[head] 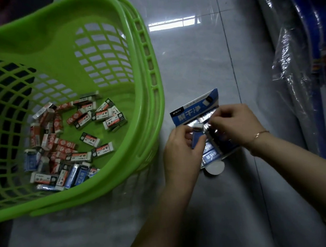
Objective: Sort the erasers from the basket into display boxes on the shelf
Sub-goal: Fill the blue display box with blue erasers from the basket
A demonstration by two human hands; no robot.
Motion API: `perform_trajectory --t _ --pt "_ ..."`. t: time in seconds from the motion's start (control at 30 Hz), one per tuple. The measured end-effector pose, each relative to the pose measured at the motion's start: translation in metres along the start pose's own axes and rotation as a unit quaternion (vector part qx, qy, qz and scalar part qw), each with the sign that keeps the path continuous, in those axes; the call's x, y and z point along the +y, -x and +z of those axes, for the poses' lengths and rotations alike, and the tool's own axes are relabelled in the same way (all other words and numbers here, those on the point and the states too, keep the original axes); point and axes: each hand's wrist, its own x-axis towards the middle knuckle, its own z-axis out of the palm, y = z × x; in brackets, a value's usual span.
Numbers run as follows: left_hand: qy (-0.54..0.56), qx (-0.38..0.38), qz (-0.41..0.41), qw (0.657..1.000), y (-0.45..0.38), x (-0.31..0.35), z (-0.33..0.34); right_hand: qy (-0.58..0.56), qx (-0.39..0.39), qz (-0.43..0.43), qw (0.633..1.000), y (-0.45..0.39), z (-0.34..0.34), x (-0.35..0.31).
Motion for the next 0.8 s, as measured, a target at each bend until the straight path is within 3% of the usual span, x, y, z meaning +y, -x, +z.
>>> perform_trajectory --t 0.07,0.17,0.23,0.33,0.4,0.5,0.6,0.7,0.8 --pt "0.086 0.002 -0.096 0.992 0.001 0.006 0.001 -0.145 -0.114 0.093 0.978 0.006 -0.006 -0.005" --pt "0.212 0.008 -0.200 0.956 0.000 0.014 0.003 -0.207 -0.244 0.129 0.939 0.012 -0.012 -0.005" --pt "0.284 0.011 -0.249 0.926 -0.002 0.020 0.003 -0.234 -0.243 0.133 0.932 0.011 -0.014 -0.003" --pt "0.352 0.008 -0.276 0.895 -0.003 0.020 0.000 -0.198 -0.152 0.139 0.958 0.006 -0.012 0.002" --pt "0.276 0.005 -0.252 0.928 0.000 0.012 -0.002 -0.116 -0.098 0.116 0.982 0.002 -0.008 0.005" --pt "0.054 -0.005 -0.175 0.983 0.008 -0.001 -0.004 0.023 -0.089 0.060 0.994 -0.002 0.005 0.007" --pt "0.008 -0.042 -0.177 0.983 0.012 -0.004 -0.001 0.156 -0.022 -0.017 0.987 -0.003 0.020 0.007" --pt "-0.024 -0.053 -0.160 0.985 0.010 -0.005 0.003 0.147 0.047 -0.047 0.987 -0.002 0.030 0.008" --pt "-0.071 -0.064 -0.144 0.985 0.003 -0.006 0.004 0.186 0.062 -0.087 0.977 0.001 0.032 0.011"
